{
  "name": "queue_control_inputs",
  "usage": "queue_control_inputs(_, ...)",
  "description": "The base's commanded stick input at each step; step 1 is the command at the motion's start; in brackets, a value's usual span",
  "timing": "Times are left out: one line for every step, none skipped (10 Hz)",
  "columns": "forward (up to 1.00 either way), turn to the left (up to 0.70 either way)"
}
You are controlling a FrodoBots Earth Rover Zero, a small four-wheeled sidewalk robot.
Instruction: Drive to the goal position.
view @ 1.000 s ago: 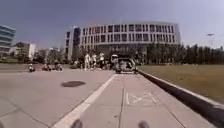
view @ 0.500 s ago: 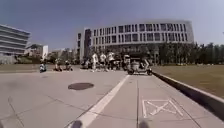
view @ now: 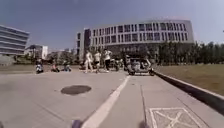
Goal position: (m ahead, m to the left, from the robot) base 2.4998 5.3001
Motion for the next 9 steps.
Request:
queue_control_inputs(0.7, 0.0)
queue_control_inputs(0.7, 0.0)
queue_control_inputs(0.7, 0.0)
queue_control_inputs(0.7, 0.0)
queue_control_inputs(0.7, 0.0)
queue_control_inputs(0.7, 0.0)
queue_control_inputs(0.7, 0.0)
queue_control_inputs(0.7, 0.0)
queue_control_inputs(0.7, 0.0)
